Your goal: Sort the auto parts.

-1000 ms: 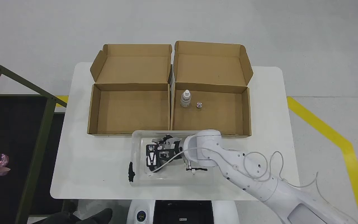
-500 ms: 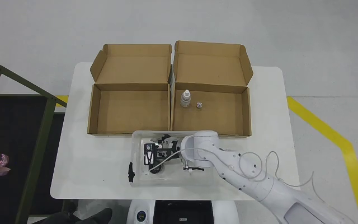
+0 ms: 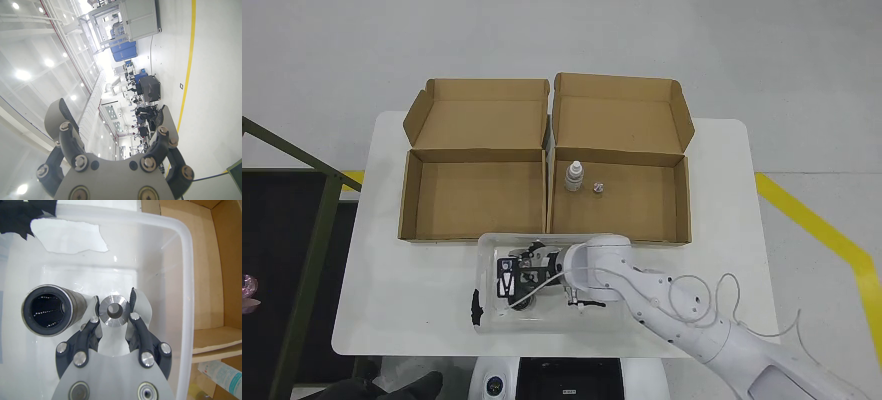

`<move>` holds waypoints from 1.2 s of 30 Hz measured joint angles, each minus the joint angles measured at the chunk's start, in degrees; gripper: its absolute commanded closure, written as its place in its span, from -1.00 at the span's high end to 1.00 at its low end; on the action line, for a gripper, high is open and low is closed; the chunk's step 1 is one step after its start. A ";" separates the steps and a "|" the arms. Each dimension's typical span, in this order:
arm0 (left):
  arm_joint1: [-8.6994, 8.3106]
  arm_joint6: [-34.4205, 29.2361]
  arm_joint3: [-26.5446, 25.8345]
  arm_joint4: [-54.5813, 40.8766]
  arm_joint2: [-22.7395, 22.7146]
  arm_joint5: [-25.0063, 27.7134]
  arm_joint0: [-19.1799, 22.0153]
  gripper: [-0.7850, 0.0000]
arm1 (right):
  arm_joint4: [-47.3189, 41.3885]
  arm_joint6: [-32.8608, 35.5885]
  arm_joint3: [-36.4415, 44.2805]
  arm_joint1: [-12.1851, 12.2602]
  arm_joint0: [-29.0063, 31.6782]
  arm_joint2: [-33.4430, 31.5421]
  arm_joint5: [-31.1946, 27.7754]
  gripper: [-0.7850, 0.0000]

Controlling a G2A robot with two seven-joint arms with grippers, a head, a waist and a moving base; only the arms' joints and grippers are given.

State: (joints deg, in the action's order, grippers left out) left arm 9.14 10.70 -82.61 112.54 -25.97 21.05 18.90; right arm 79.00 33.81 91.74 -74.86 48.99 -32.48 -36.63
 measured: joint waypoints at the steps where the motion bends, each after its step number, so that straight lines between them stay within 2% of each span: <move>1: 0.00 0.00 0.00 0.00 0.00 0.00 0.00 1.00 | 0.07 -0.05 0.62 0.12 0.23 -0.34 -0.19 -1.00; 21: 0.00 0.00 0.00 0.00 0.00 0.00 0.00 1.00 | 0.04 -4.57 15.85 3.31 6.51 -10.13 -6.54 -1.00; 36: 0.00 0.00 0.00 0.00 0.00 0.00 0.00 1.00 | -0.63 -8.93 20.89 4.76 8.60 -17.02 -8.00 -1.00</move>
State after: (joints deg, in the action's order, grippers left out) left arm 9.14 10.70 -82.61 112.54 -25.97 21.05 18.90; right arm 78.36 24.88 112.63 -70.11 57.58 -49.51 -44.63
